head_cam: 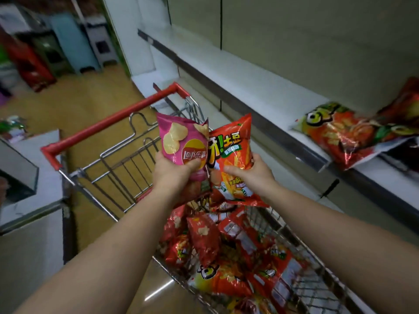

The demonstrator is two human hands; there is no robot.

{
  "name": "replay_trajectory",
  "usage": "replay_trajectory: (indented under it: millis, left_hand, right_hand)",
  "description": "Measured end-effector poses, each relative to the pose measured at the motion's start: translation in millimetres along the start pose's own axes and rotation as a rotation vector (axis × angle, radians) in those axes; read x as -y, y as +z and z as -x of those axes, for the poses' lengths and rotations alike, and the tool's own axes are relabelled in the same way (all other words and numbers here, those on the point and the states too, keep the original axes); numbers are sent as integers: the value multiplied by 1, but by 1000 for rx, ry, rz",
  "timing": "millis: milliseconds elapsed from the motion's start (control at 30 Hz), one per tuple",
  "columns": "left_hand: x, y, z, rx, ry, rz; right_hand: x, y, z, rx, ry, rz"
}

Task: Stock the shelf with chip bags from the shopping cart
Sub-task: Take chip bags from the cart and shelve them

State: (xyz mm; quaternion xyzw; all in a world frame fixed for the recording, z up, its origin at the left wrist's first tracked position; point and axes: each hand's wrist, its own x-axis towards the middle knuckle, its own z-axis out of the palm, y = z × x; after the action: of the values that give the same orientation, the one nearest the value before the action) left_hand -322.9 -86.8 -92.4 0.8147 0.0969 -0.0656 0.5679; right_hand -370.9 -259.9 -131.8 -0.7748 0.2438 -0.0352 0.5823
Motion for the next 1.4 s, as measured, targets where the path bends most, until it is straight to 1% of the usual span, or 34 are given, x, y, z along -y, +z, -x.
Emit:
replay_trajectory:
  millis: [233,400,500,733,900,1200,1400]
  left_hand:
    - [-75,-34,45,-76,212,135]
    - [-124,-45,91,-78,348,152]
    - [-151,-49,120,-57,418,192]
    - [-197,-53,168,54,555,290]
    - [-232,-48,185,204,639,319]
    - [-270,-19,208,538,749,291]
    - [-280,15,251,771,759,322]
  right_hand:
    - [76,-50,46,-88,-225,3]
    - [121,-99,96,-159,-369,-10]
    - [145,-128,123,-191,-431,5]
    - [182,-178,187,-282,-526,-30]
    - [198,-207,225,-417,-568,-47]
    - [199,-242,289,-748,-507,-46]
    - [184,-262,354,-980,-429,-21]
